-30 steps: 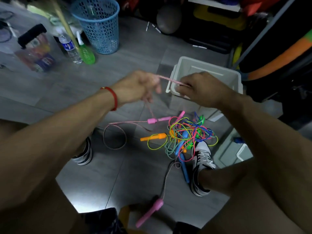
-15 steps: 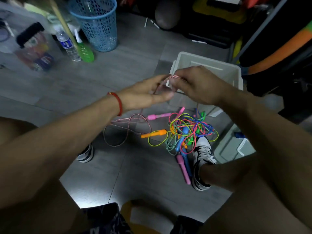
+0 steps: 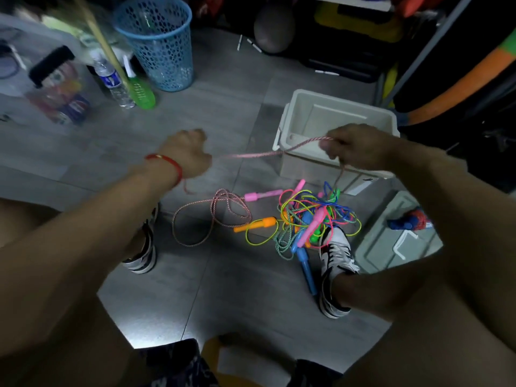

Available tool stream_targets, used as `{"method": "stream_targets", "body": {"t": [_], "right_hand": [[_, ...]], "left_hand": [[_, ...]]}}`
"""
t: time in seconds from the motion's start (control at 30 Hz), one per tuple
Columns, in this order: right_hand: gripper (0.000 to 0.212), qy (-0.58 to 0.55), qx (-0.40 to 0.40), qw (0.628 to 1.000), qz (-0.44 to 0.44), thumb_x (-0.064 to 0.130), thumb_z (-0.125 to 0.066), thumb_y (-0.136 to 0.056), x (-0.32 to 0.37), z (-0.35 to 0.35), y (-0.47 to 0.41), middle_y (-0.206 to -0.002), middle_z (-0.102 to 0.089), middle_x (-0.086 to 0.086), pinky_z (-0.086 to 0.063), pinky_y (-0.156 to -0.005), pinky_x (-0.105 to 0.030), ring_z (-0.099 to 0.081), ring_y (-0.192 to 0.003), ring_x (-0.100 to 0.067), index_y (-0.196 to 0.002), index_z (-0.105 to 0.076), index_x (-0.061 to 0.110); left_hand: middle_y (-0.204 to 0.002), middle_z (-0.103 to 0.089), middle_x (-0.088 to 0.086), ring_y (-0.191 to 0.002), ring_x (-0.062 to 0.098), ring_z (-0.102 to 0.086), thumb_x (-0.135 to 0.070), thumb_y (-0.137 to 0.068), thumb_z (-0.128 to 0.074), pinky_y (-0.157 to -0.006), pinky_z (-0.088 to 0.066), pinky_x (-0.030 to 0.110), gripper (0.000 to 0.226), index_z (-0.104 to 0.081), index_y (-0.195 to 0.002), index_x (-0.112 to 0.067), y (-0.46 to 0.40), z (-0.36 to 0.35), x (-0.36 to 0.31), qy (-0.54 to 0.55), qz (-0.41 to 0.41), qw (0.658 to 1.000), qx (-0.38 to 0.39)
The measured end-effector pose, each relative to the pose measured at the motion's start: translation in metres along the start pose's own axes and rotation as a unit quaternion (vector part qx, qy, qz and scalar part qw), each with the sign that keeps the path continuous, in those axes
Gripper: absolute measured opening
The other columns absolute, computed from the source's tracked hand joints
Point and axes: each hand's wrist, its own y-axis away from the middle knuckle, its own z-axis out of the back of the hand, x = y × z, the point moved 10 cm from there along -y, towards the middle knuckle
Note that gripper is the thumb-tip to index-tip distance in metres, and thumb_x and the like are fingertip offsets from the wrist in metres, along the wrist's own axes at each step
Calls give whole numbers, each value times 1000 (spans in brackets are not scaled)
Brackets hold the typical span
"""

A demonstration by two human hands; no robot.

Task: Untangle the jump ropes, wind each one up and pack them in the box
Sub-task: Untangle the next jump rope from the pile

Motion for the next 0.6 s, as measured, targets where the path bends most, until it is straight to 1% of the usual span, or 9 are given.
{"method": "stream_targets", "body": {"t": [0.1, 0.17, 0.2, 0.23, 0.3, 0.43, 0.5, 0.57, 0.6], "right_hand": [[31, 22, 8, 992, 126, 32, -46, -106, 67, -18, 5, -72, -58, 8, -34, -69, -24, -55, -63, 3, -82, -61, 18], [30, 22, -9, 986, 168, 32, -48, -105, 88, -20, 5, -69, -53, 9, -32, -67, -24, -48, -61, -3, -83, -62, 17], [30, 22, -15, 984, 175, 33, -50, -104, 90, -19, 5, -70, -53, 9, -32, -67, -25, -47, -64, -7, -84, -64, 16], [29, 22, -13, 984, 176, 33, -53, -103, 87, -19, 3, -70, -53, 9, -34, -68, -27, -48, -67, -10, -83, -66, 17], [29, 23, 12, 989, 148, 33, -57, -101, 62, -23, -2, -72, -58, 4, -39, -70, -30, -57, -73, -18, -82, -69, 16], [24, 81, 97, 991, 31, 27, -61, -99, -19, -51, -7, -99, -70, -13, -44, -92, -36, -64, -102, -31, -88, -75, 10], [14, 73, 90, 993, -11, 27, -66, -95, -43, -47, -8, -98, -67, -5, -43, -91, -31, -63, -108, -29, -83, -73, 25], [20, 46, 39, 997, -39, 25, -67, -93, -49, -30, -12, -91, -65, 4, -41, -84, -25, -65, -100, -22, -77, -70, 36], [18, 19, 4, 999, -43, 23, -67, -91, -45, -19, -14, -88, -68, 5, -43, -82, -26, -66, -94, -18, -77, -73, 33]], "left_hand": [[-146, -51, 2, -133, 15, -47, -28, -94, -67, -113, -35, 26, 58, -43, -145, -19, 37, -27, -88, 177, -202, 961, 62], [-114, -69, 0, -107, 9, -63, -23, -99, -60, -100, -48, 28, 33, -54, -131, -20, 60, -46, -126, 297, -266, 906, 139], [-90, -73, 0, -89, 15, -68, -22, -102, -55, -88, -53, 31, 20, -60, -121, -19, 63, -46, -132, 308, -276, 900, 141], [-68, -69, -4, -77, 24, -69, -23, -104, -49, -78, -54, 36, 16, -64, -111, -19, 61, -40, -132, 312, -274, 901, 123], [-49, -60, -4, -73, 35, -69, -28, -105, -43, -69, -54, 38, 27, -66, -94, -19, 52, -13, -121, 332, -268, 902, 67], [-49, -55, -3, -65, 17, -65, -21, -105, -39, -68, -47, 30, 30, -58, -82, -16, 49, 53, -104, 442, -293, 846, -57], [-49, -51, -5, -58, 18, -61, -15, -106, -39, -68, -49, 32, 32, -56, -79, -14, 47, 67, -94, 519, -258, 809, -100], [-50, -49, 0, -50, 23, -55, -12, -102, -43, -58, -50, 30, 29, -56, -77, -14, 33, 62, -73, 531, -165, 822, -126], [-52, -51, 4, -48, 25, -53, -13, -95, -48, -55, -50, 29, 22, -58, -76, -16, 24, 55, -60, 497, -113, 851, -131]]}}
